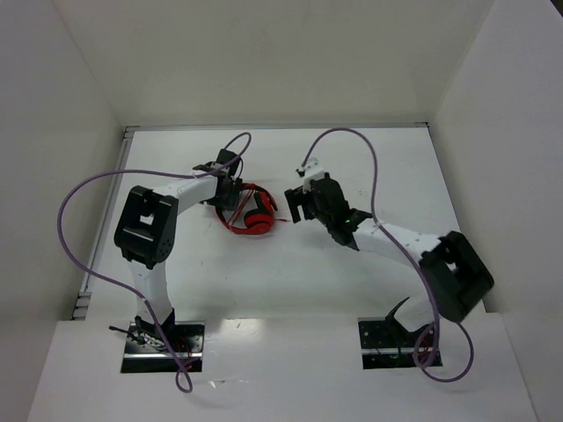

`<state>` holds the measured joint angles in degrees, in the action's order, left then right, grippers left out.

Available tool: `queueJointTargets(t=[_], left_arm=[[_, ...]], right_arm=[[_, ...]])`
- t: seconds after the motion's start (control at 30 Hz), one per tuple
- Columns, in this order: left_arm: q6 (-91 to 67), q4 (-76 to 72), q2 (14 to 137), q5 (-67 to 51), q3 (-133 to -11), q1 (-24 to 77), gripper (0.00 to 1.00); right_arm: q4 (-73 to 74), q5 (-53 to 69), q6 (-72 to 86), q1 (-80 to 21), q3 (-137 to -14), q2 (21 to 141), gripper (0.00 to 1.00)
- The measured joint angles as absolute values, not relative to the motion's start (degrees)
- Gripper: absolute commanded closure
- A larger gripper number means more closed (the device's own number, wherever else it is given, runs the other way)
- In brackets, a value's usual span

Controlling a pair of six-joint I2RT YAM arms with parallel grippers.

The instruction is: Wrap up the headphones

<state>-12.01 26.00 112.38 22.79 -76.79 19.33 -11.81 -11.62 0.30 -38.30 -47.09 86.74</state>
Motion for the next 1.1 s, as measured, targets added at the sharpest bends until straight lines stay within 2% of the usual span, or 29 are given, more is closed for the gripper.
queueJointTargets(t=[0.03,0.07,0.1,0.23,0.37,0.47,0.9,1.1], left_arm=[[-12.0,26.2,112.1,22.3,-76.8,19.3,0.08],[-12.1,26.5,111.7,21.7,-76.8,19.3,0.05],[-12.1,26.8,111.2,21.2,-76.8,19.3,0.00],[-12.2,27.5,107.6,20.1,-76.8,19.3,0.00],[-12.4,27.6,102.4,20.1,-76.7,19.3,0.00],[-12.7,27.3,97.5,20.1,-75.4,19.3,0.00],[-15.6,21.8,71.4,9.7,-49.5,19.3,0.00],[-15.4,21.3,59.5,7.1,-42.5,19.4,0.00]], right_arm=[[-11.5,-12.1,1.9,-37.6,-46.8,83.9,0.07],[-11.2,-12.5,3.9,-36.4,-46.9,81.2,0.00],[-10.9,-13.0,5.8,-35.0,-46.9,78.8,0.00],[-5.0,-15.9,11.7,-30.0,-49.1,72.3,0.00],[3.3,-16.8,15.4,-29.7,-53.1,71.2,0.00],[6.2,-16.2,17.0,-29.7,-51.1,68.8,0.00],[10.5,-9.0,18.1,-29.6,-34.3,57.6,0.00],[9.0,-7.2,17.9,-29.6,-33.6,55.6,0.00]])
